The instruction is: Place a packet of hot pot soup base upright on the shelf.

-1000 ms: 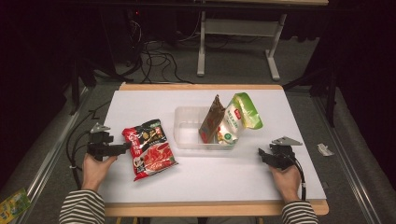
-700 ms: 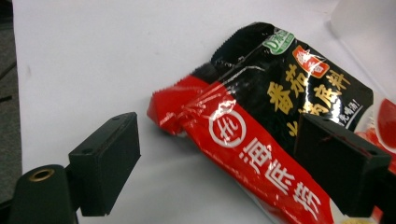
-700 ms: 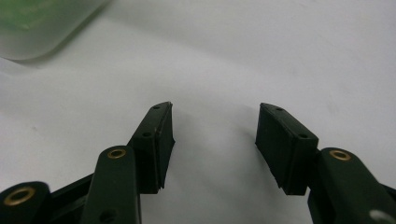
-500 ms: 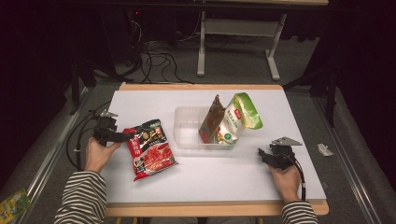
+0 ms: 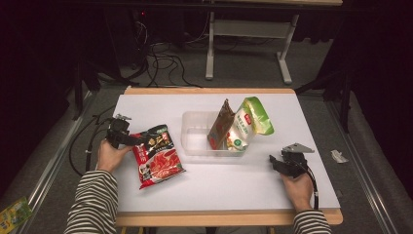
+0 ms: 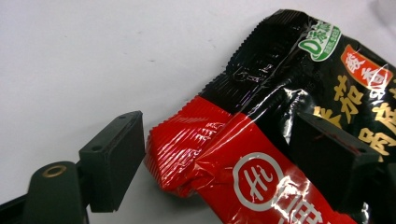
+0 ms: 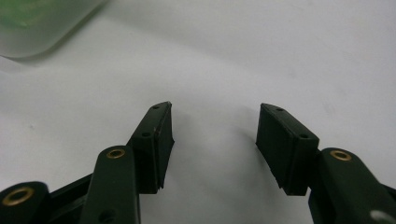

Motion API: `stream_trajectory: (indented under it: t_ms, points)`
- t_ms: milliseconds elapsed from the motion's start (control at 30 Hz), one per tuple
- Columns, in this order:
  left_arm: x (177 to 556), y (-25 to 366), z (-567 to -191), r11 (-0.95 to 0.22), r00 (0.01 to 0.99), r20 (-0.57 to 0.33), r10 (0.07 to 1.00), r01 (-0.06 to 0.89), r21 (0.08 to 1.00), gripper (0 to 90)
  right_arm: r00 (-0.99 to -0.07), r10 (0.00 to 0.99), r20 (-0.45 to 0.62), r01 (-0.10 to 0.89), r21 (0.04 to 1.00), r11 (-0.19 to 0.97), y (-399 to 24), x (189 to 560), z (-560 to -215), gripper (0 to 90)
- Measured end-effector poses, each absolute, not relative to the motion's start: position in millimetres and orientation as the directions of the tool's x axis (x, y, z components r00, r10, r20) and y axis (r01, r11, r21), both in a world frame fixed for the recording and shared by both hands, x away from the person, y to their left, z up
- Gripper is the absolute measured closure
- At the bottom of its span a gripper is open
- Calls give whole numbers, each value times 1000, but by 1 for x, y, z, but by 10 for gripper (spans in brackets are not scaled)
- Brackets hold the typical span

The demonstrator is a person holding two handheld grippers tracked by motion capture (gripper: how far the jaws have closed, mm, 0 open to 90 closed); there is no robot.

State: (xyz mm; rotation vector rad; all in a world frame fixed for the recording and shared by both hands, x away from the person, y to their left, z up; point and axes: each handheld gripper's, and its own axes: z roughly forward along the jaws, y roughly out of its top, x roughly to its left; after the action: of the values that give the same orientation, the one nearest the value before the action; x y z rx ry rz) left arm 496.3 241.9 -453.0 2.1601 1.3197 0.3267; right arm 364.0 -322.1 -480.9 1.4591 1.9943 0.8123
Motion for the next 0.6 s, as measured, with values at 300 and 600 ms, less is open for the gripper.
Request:
stream_trajectory:
  t_ms: [300, 600]
  points:
    - [500, 242, -458, -350, 489, -104, 866, 742, 572, 207, -270, 959, -86, 631, 737, 243, -320, 363, -481, 461]
    - [498, 249, -464, -298, 495, -223, 840, 764, 573, 368, -266, 960, -91, 633, 734, 245, -319, 362, -481, 460]
